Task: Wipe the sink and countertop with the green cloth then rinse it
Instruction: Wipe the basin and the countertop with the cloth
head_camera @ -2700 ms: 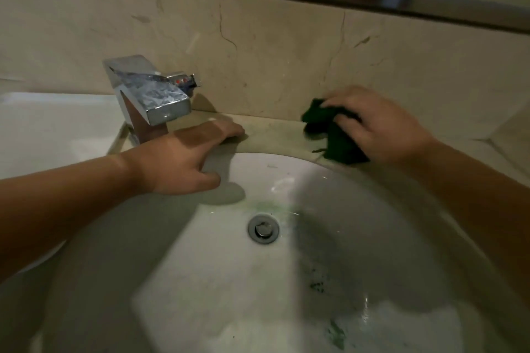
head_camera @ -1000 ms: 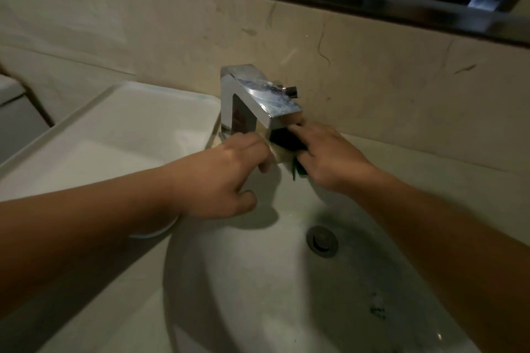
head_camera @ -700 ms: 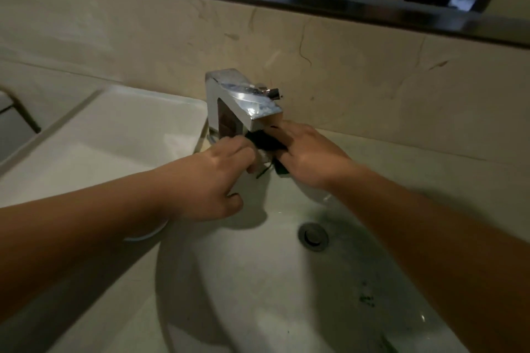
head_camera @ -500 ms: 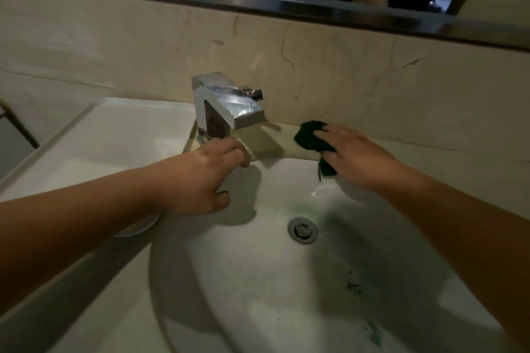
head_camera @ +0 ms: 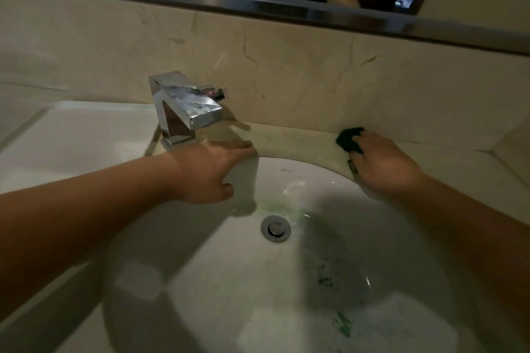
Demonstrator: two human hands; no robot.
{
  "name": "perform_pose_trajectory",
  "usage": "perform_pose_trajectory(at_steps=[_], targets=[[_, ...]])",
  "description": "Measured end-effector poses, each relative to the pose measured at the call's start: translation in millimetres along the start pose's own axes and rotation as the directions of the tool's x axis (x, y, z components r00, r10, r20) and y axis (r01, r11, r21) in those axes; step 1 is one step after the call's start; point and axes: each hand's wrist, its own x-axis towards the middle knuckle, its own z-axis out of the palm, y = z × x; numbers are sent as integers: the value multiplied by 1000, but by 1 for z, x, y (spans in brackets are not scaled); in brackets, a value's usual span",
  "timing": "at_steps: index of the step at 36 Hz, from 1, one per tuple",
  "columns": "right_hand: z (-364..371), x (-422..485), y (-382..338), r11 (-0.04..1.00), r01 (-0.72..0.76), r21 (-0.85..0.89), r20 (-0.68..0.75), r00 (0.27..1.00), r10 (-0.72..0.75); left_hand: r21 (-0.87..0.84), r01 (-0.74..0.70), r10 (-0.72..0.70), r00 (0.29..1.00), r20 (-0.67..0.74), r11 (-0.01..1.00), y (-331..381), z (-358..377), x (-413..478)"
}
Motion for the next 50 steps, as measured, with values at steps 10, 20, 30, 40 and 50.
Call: perform_pose_trajectory(at_steps=[10,20,30,40,50], targets=[[18,26,-136,945,316,90,14,948,-318,-7,55,-55,998,-1,998,7,-9,5],[-14,5,-12,990,84,114,124,987,-98,-39,-36,33,997,-76,999,43,4,41],[-28,-60,146,975,-206,81,118,974,196,-78,-129,130,992,5,989,93,17,96],[-32,-92,30,914,292,280,88,941,-327,-81,-124,125,992,8,989,93,18,94],[-50,-108,162,981,-156,115,44,987,152,-74,-111,113,993,30,991,94,15,95]])
